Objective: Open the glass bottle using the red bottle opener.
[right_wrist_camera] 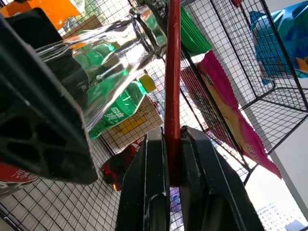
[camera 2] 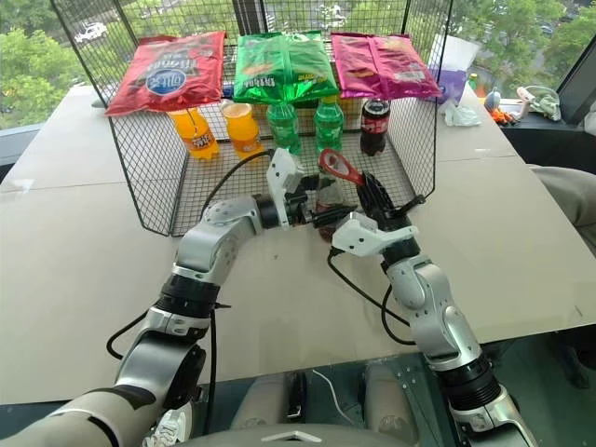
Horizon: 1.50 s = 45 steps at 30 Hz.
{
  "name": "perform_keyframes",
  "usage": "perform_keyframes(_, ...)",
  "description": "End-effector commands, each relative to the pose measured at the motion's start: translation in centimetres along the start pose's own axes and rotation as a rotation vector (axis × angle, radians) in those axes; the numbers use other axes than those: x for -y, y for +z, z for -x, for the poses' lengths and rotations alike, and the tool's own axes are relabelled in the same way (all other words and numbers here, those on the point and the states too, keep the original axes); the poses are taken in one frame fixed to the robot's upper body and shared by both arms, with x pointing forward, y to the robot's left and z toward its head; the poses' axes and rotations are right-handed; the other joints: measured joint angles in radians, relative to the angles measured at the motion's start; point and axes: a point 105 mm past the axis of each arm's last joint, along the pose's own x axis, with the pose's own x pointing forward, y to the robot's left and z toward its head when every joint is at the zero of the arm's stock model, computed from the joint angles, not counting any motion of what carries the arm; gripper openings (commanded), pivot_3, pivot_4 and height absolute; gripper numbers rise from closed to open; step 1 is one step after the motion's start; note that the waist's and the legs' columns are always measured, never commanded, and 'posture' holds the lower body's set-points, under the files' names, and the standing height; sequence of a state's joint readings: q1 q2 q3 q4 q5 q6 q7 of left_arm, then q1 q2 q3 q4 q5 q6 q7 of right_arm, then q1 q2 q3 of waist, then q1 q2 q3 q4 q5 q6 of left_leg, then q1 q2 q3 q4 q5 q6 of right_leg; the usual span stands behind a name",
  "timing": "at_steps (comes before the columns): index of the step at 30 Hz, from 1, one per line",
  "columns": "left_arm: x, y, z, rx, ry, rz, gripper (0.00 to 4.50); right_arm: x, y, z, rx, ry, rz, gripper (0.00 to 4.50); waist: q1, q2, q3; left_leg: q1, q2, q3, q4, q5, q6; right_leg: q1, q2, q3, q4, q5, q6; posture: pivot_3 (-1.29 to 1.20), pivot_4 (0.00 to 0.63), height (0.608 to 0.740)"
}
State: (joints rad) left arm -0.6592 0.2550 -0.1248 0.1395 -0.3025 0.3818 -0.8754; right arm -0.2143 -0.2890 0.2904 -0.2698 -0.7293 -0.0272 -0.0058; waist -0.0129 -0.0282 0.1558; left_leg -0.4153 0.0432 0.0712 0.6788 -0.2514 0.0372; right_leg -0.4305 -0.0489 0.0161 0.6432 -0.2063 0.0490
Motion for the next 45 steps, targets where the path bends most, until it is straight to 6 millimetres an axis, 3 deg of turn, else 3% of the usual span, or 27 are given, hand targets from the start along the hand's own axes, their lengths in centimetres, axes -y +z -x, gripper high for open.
perform_keyframes(1,0.0,1.5,0.4,0.06,0.005,-0.029,4.41,-0.1,-0.7,0.2,-0.023,0.025,0.016,0.0,0.0,0.0,0.0,0.0,0.0,0.0,0.0,0.0,0.0,0.0,0.0,0.0,0.0,0.0,0.0,0.0,0.15,0.74)
perform_keyframes(6,0.2,1.3,0.3,0.058,-0.006,-0.026,2.31,0.0,-0.9,0.2,-0.028,0.023,0.019,0.0,0.0,0.0,0.0,0.0,0.0,0.0,0.0,0.0,0.0,0.0,0.0,0.0,0.0,0.0,0.0,0.0,0.15,0.74)
perform_keyframes(17,0.2,1.4,0.1,0.06,-0.006,-0.031,2.29,0.7,-0.1,0.0,-0.004,-0.012,-0.029,0.0,0.0,0.0,0.0,0.0,0.0,0.0,0.0,0.0,0.0,0.0,0.0,0.0,0.0,0.0,0.0,0.0,0.15,0.74)
perform_keyframes(41,0.1,1.6,0.1,0.057,-0.011,-0.045,2.29,-2.1,1.2,-0.2,0.067,0.031,-0.083,0.0,0.0,0.0,0.0,0.0,0.0,0.0,0.0,0.0,0.0,0.0,0.0,0.0,0.0,0.0,0.0,0.0,0.15,0.74)
perform_keyframes(45,0.1,1.6,0.1,0.056,-0.012,-0.048,2.29,-2.4,0.0,0.3,0.05,0.08,-0.005,0.0,0.0,0.0,0.0,0.0,0.0,0.0,0.0,0.0,0.0,0.0,0.0,0.0,0.0,0.0,0.0,0.0,0.15,0.74)
